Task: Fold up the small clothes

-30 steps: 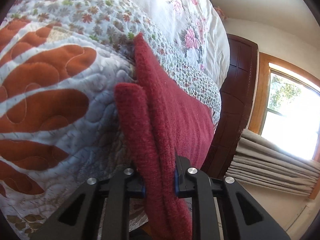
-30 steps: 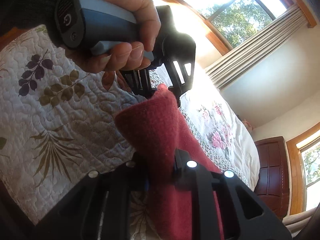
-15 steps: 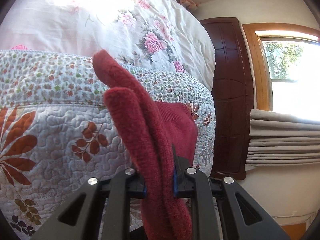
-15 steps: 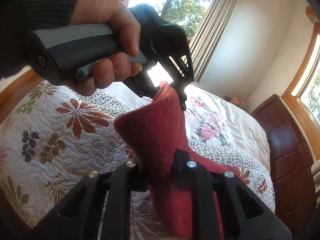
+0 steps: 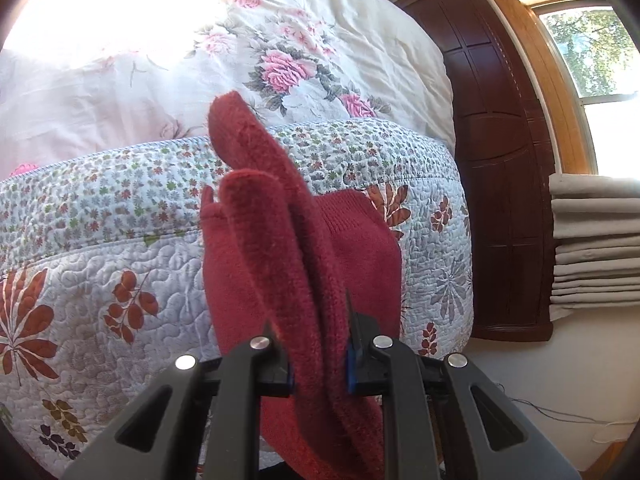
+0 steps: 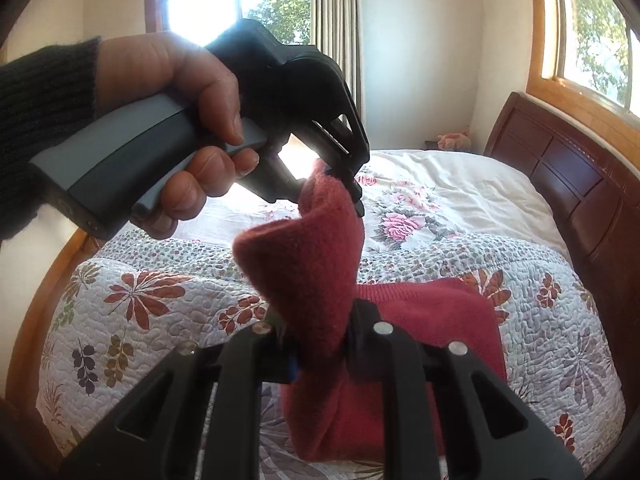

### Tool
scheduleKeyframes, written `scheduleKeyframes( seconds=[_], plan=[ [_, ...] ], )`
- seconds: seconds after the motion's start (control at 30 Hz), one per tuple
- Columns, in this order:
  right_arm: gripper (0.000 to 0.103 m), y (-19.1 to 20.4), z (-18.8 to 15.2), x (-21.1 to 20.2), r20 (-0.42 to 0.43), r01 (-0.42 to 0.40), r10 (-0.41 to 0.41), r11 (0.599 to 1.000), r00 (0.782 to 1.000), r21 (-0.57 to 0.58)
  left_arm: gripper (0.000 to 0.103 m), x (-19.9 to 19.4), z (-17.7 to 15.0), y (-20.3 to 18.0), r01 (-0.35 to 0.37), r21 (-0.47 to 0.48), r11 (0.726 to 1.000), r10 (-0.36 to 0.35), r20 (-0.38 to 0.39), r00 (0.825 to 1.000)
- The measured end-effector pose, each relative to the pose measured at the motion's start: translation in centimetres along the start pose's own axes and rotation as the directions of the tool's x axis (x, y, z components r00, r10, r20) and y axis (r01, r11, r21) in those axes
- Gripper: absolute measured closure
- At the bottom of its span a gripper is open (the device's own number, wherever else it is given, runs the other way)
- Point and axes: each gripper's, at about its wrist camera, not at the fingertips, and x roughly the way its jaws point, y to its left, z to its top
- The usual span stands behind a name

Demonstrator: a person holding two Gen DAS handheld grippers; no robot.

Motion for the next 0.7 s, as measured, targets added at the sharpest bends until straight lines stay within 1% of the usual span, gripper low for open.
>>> scheduleKeyframes(
  seconds=[0.07,0.23,0.33,0.43,0.6,0.7],
  plan=[
    [0.088,-1.7,-0.2,-0.1,-0.005,-0.01,0.011,0.999,1.0,0.046,0.086,1.2,0.2,-1.5,-0.029,0.015,0.999,0.029,-0.016,0.999],
    [0.088,-5.4,-1.2,0.1,-0.02,-0.008,0.011,0.993,1.0,0.118,0.086,4.7,0.7,-4.9,-0.086,0.041,0.995,0.088,-0.051,0.995],
    [0.087,-7.6,-2.1,0.4,-0.025,-0.025,0.03,0.985,0.999,0.172,0.086,6.9,0.9,-6.7,-0.117,0.055,0.992,0.121,-0.073,0.99],
    [0.087,-9.9,-3.2,0.6,-0.031,-0.055,0.065,0.969,0.997,0.241,0.086,8.9,1.1,-8.3,-0.153,0.065,0.986,0.159,-0.093,0.983],
    [0.087,-13.1,-5.0,0.7,-0.035,-0.079,0.096,0.941,0.995,0.328,0.086,12.2,1.2,-10.7,-0.218,0.09,0.972,0.228,-0.12,0.966],
    [0.087,-15.0,-6.1,0.7,-0.033,-0.101,0.124,0.916,0.992,0.389,0.086,14.1,1.1,-12.0,-0.249,0.103,0.963,0.262,-0.134,0.956]
  ],
)
